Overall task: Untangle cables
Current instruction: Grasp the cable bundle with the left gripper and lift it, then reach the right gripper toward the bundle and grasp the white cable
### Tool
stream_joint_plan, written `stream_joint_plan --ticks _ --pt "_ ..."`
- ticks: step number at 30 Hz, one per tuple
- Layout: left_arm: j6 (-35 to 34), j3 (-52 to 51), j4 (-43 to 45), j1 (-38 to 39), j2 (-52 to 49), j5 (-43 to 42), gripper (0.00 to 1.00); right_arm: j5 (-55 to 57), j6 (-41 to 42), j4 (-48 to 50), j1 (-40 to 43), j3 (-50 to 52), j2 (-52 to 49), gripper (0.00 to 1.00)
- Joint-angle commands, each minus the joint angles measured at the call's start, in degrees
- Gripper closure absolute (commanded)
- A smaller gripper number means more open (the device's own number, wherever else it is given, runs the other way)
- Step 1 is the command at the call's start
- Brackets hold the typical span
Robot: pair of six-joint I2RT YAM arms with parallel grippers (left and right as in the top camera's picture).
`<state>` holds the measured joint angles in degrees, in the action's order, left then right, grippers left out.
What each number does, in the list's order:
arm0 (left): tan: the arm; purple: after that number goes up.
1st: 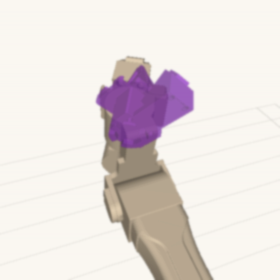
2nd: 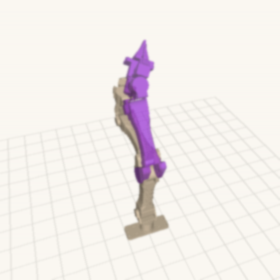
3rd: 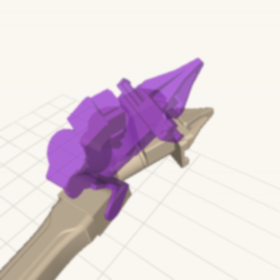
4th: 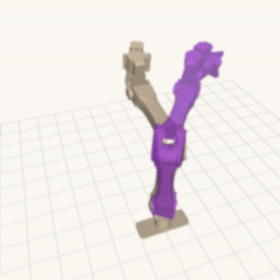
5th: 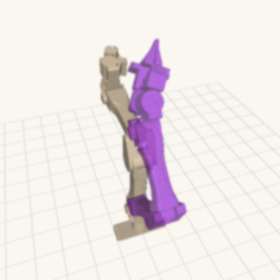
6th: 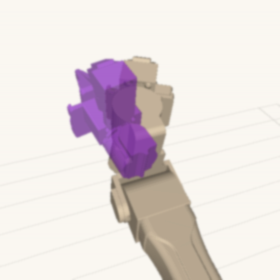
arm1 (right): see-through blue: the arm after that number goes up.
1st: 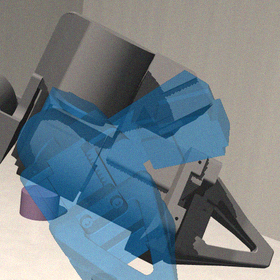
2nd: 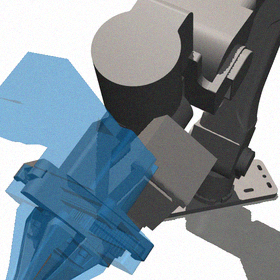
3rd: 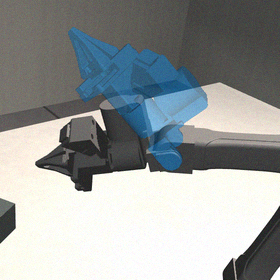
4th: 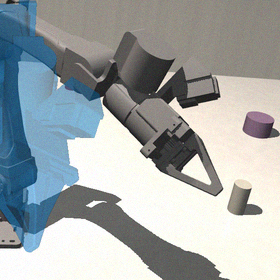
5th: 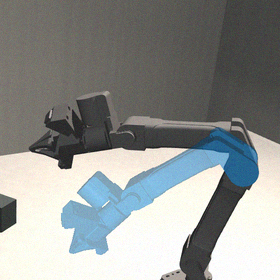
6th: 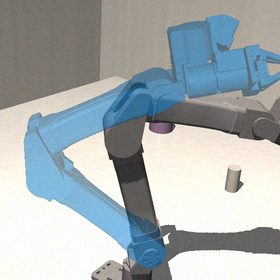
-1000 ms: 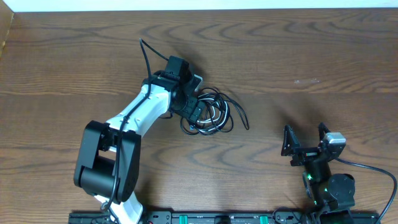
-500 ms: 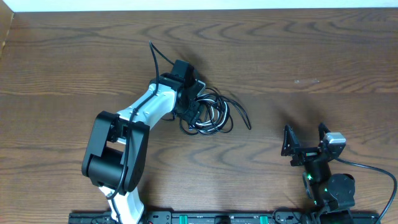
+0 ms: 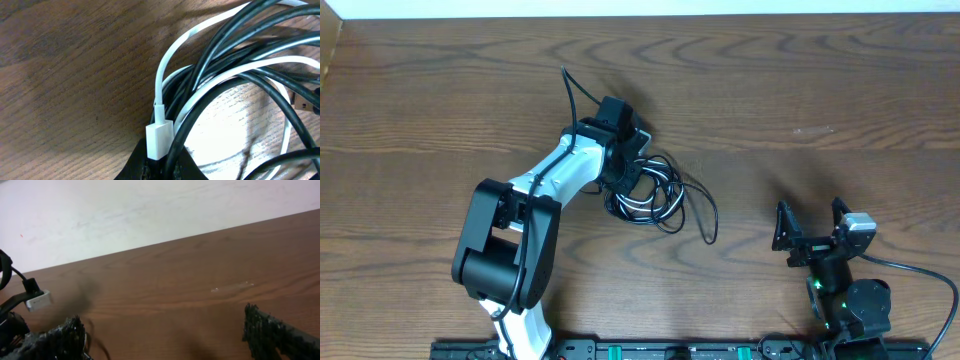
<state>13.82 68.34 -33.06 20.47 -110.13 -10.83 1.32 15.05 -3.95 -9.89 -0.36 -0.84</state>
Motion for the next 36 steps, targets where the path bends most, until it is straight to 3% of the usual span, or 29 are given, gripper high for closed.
stream_joint_plan --ticks 1,20,28,32,36 --pt "0.50 1.42 -0.42 0.02 3.15 -0.04 0.93 0.68 -0.31 -0.17 -0.17 0.04 0.46 0.01" --pt "0.50 1.55 2.80 0.02 25.73 -0.07 0.92 0.68 -0.33 -0.17 -0.17 0.04 0.46 0.01" --pt "0.48 1.55 2.75 0.04 30.18 -0.79 0.92 1.95 -0.31 -0.07 -0.17 0.04 0.46 0.01" --pt "0.50 1.55 3.23 0.09 31.06 -6.32 0.92 3.06 -0.31 1.46 -0.17 0.04 0.46 0.01" --pt "0.50 1.55 3.72 0.09 31.06 -6.73 0.92 2.10 0.61 4.52 -0.17 0.04 0.46 0.01"
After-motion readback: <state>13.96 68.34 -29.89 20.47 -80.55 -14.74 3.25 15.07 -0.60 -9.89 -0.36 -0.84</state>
